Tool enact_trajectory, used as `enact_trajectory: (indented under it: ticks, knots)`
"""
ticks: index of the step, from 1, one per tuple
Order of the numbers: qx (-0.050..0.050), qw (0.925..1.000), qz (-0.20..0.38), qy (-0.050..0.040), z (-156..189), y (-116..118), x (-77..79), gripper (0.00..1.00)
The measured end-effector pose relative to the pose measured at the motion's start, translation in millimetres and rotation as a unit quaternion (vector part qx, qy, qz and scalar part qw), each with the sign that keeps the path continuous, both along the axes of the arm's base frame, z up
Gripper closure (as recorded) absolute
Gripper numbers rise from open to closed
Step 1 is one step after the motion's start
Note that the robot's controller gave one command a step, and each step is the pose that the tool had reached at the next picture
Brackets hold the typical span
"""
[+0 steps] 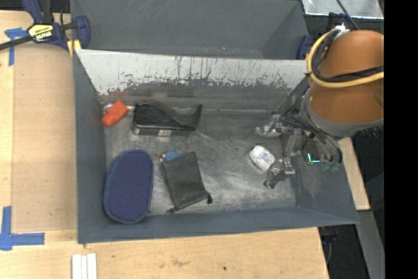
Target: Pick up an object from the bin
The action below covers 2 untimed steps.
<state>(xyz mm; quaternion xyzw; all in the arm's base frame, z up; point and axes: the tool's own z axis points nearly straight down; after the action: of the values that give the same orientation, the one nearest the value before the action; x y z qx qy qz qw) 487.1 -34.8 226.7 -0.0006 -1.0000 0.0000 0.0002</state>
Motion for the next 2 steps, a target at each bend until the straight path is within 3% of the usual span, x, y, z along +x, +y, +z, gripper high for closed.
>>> enact_trajectory:
  ticks: [1, 2]
  knots:
    - [0.000, 0.9977, 0.068, -0.0031, -156.8, -64.9, 55.5, 0.00]
    - [0.000, 0.9977, 0.068, -0.0026, -154.0, -65.0, 57.2, 0.00]
